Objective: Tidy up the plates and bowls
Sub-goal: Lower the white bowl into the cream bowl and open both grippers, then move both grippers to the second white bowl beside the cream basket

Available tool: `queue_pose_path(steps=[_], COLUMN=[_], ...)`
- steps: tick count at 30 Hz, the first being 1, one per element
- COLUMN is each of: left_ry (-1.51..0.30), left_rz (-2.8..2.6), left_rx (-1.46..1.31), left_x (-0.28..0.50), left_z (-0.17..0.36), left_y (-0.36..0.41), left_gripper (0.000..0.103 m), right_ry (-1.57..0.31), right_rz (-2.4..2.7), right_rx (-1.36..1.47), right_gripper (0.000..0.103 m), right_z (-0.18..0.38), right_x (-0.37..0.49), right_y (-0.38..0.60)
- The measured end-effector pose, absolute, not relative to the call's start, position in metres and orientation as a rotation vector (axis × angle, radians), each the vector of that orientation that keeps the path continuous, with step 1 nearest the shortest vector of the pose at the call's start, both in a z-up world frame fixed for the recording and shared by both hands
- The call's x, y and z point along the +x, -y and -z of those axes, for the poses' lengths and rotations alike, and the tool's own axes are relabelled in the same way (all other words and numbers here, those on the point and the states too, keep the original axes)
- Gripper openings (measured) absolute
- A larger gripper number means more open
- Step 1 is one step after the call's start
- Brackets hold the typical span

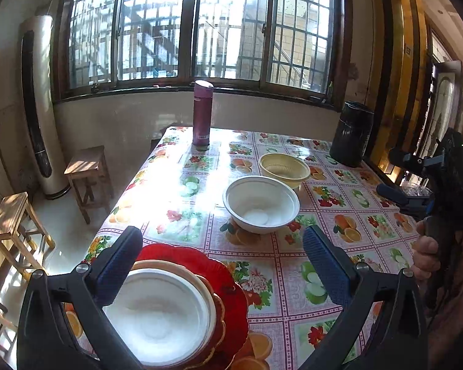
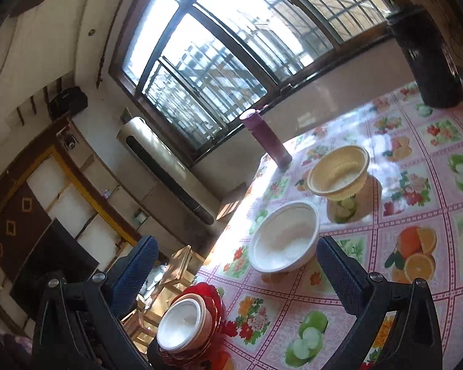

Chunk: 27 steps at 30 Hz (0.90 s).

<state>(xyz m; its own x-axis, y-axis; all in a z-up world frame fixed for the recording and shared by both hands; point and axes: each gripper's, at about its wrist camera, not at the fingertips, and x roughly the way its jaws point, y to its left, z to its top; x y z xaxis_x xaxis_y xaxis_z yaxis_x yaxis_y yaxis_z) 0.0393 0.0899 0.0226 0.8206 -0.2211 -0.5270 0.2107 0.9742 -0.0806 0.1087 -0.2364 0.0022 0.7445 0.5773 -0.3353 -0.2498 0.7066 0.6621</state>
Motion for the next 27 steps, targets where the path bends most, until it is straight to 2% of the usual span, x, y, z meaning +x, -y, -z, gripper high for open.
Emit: queue_pose_path(steps=[4, 9, 16, 22, 24, 27], left_ry=[-0.635, -0.728, -0.646, -0.722, -0.772, -0.860], left_rz=[0.248, 0.217, 0.054, -0.180, -0.176, -0.127], left_rx=[0.029, 0.053, 0.169, 0.614, 0.628, 0.465], left_x=[0.069, 0.138, 0.184, 0.223, 0.234, 0.252], left_z=[-0.024, -0.047, -0.085, -0.025, -0.014, -0.013], left_y=[-0.071, -0.072, -0.077, -0.049, -0.049, -0.059], left_gripper=[0.103, 0.103, 0.103, 0.103, 0.103, 0.103], right_ry=[-0.644, -0.679, -0.575, -0.767, -0.829, -0.875], right_rz=[-0.433, -0.499, -0.609, -0.575, -0.530, -0.546], right_rx=[0.657, 0.695, 0.850, 0.800, 0.791, 0.799], right_gripper=[0.103, 0.103, 0.103, 0.103, 0.103, 0.103], right_z=[0.025, 0.007, -0.013, 0.042, 0.057, 0.070], right_x=[0.136, 0.183, 0.226, 0.264, 0.273, 0.278], right_y=[0.265, 0.260, 0.246, 0.222, 0.223, 0.227])
